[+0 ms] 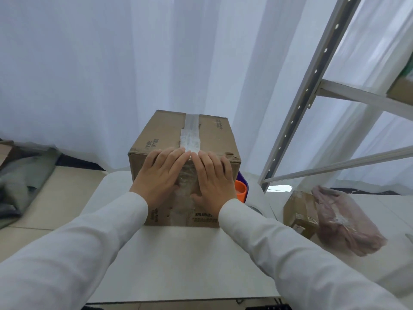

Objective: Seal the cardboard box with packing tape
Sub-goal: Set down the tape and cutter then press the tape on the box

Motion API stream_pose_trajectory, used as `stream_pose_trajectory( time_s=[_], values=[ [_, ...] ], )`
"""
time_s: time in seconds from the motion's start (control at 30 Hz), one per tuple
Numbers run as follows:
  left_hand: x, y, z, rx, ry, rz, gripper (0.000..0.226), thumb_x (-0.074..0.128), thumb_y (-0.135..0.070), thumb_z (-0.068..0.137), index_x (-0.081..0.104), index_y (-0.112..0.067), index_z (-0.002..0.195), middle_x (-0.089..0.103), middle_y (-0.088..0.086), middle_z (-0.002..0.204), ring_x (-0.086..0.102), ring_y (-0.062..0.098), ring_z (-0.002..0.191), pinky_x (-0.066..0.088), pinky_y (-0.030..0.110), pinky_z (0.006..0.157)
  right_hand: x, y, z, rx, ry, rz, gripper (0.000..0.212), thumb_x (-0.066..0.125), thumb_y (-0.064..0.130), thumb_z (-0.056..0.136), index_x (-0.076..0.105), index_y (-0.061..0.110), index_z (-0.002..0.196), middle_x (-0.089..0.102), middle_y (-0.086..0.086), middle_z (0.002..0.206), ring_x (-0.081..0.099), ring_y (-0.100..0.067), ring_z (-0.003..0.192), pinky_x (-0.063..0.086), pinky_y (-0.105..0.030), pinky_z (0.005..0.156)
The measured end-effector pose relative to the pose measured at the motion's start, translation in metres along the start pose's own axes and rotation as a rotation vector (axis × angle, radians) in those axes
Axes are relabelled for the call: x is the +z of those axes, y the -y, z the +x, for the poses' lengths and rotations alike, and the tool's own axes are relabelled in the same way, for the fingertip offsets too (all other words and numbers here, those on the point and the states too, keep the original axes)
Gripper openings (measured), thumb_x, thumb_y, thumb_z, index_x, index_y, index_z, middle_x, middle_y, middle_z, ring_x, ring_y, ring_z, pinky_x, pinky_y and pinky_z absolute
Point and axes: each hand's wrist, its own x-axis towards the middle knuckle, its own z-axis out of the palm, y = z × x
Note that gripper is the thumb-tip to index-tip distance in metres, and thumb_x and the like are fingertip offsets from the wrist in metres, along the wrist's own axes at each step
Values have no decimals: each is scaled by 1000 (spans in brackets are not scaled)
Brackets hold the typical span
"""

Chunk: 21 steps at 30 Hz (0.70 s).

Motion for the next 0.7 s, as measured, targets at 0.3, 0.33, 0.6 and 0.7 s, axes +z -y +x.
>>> stream_pose_trajectory(
  time_s=[0.3, 0.33, 0.6, 0.7],
  values=[
    [-6, 1, 2, -3, -32, -16, 67, 71, -12, 65, 44, -12, 127, 49, 5, 126, 39, 22, 114, 26, 37, 94, -14, -13, 1, -74, -84, 34, 63, 61, 41, 71, 37, 20, 126, 59, -1, 121, 39, -18, 110, 32, -34, 98],
    [-7, 1, 2, -3, -32, -15, 70, 73, -9, 63, 45, -12, 126, 51, 5, 125, 39, 22, 112, 26, 36, 93, -17, -15, 2, -80, -103, 39, 58, 58, 40, 74, 38, 21, 125, 61, 0, 119, 39, -18, 108, 28, -32, 95],
    [-16, 12, 7, -1, -54, -148, 50, 71, -9, 73, 53, -18, 119, 67, 3, 115, 49, 20, 108, 34, 36, 89, -20, -21, 13, -108, -153, 102, 55, 77, 27, 67, 46, 24, 112, 67, 1, 106, 39, -19, 101, 24, -33, 93],
    [-22, 19, 9, -38, -53, -262, 33, 45, -21, 87, 64, -19, 113, 70, 0, 111, 63, 24, 103, 36, 34, 90, -24, -21, 17, -84, -164, 151, 34, 70, 29, 75, 55, 24, 106, 67, 2, 102, 40, -17, 98, 24, -32, 92]
  ],
)
